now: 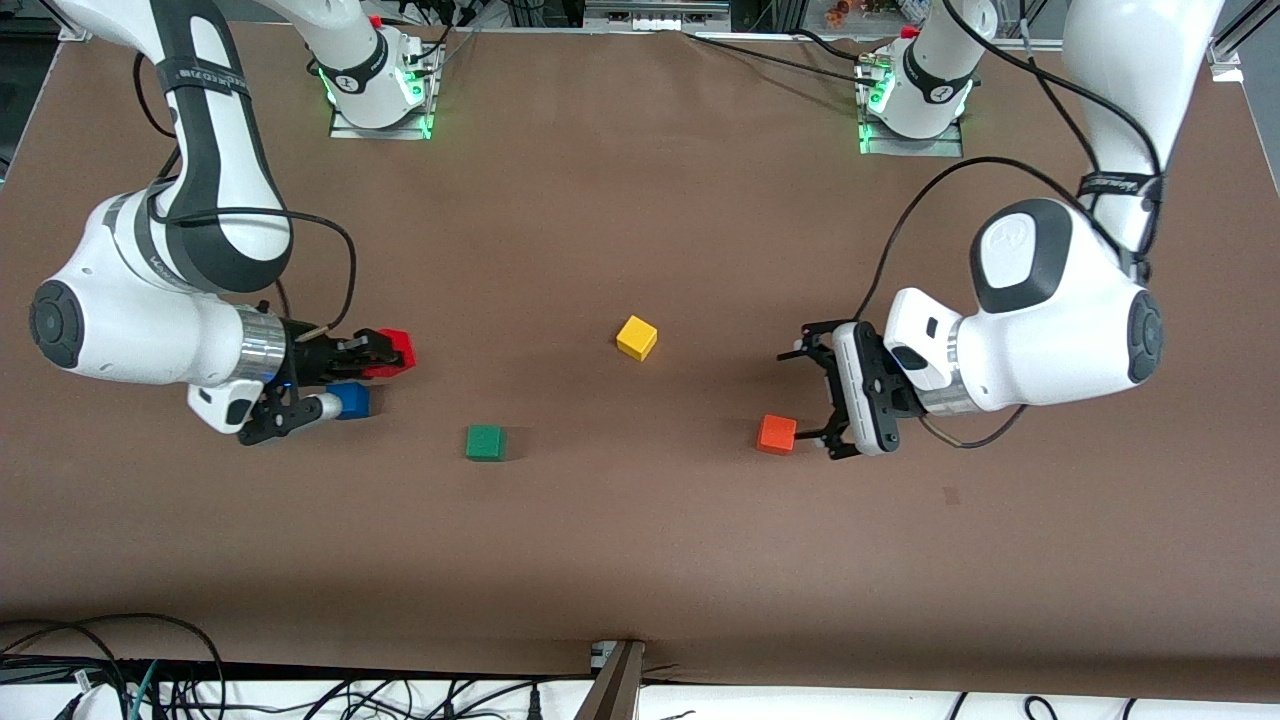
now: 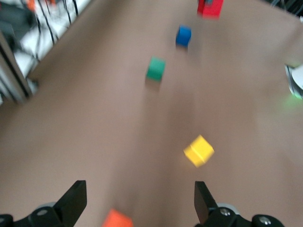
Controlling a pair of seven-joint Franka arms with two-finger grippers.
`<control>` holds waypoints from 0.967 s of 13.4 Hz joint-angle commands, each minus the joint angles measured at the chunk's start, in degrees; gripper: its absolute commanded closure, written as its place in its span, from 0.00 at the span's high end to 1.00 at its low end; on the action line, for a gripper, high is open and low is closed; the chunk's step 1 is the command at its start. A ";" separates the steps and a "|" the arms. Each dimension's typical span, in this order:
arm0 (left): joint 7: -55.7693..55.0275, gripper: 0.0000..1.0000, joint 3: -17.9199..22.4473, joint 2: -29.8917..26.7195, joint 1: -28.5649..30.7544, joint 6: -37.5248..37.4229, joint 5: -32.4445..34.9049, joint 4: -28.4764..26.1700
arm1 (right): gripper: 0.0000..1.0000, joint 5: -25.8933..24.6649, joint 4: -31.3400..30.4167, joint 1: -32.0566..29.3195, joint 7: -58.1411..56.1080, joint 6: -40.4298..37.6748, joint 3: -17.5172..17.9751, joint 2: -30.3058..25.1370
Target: Pass red block to right arm, stack on blue
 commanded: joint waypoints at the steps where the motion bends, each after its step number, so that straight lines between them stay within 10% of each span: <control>1: -6.69 1.00 3.51 -0.72 0.32 -12.05 7.22 4.08 | 0.00 -7.58 0.18 0.15 0.61 -0.51 -2.16 -0.27; 7: -16.77 1.00 10.73 -1.94 1.12 -23.61 20.04 5.41 | 0.00 -8.83 -3.33 0.24 0.70 5.44 -5.77 1.48; 13: -57.09 1.00 10.29 -7.56 1.03 -26.69 26.77 5.50 | 0.00 -9.89 -5.10 0.68 4.57 14.85 -5.60 5.52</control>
